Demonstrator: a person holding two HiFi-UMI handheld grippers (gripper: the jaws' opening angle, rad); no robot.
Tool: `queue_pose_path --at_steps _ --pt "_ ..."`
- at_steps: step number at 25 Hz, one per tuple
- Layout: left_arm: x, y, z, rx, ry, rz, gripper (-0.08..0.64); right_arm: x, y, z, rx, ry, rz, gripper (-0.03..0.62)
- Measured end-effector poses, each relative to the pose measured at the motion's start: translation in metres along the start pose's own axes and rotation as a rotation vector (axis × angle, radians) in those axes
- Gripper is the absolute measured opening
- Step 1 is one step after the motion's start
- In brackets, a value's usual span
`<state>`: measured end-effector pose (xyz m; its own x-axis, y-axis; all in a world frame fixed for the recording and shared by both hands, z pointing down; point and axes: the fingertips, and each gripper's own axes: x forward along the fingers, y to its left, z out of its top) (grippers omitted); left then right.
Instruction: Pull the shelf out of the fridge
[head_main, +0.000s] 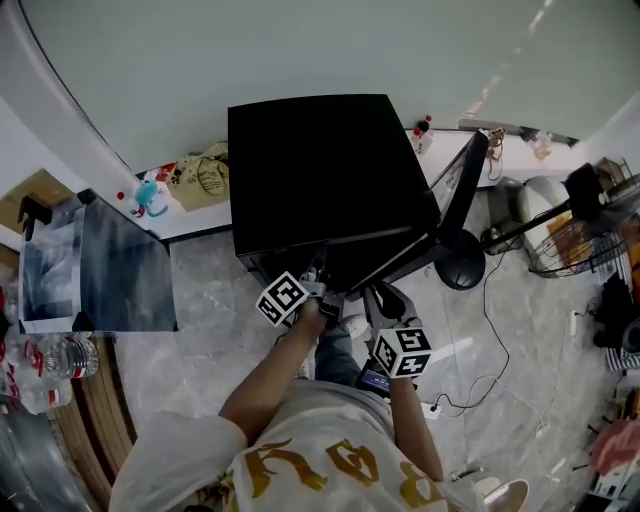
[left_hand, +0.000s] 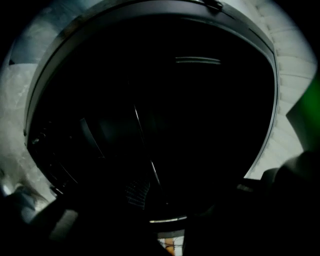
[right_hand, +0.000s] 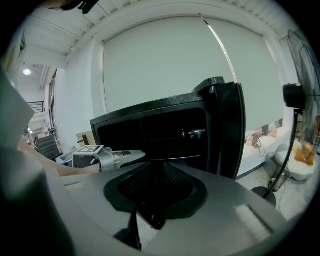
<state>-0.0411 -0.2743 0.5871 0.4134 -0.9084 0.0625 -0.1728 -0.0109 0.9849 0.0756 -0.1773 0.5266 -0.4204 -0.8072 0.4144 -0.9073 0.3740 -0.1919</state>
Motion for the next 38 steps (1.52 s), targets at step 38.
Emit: queue_pose_path --at_steps 38 --pt "0.026 0.009 -0.009 -0.139 -0.079 -0.067 0.015 -0.007 -0.030 -0.036 0.046 0.061 0.025 0.110"
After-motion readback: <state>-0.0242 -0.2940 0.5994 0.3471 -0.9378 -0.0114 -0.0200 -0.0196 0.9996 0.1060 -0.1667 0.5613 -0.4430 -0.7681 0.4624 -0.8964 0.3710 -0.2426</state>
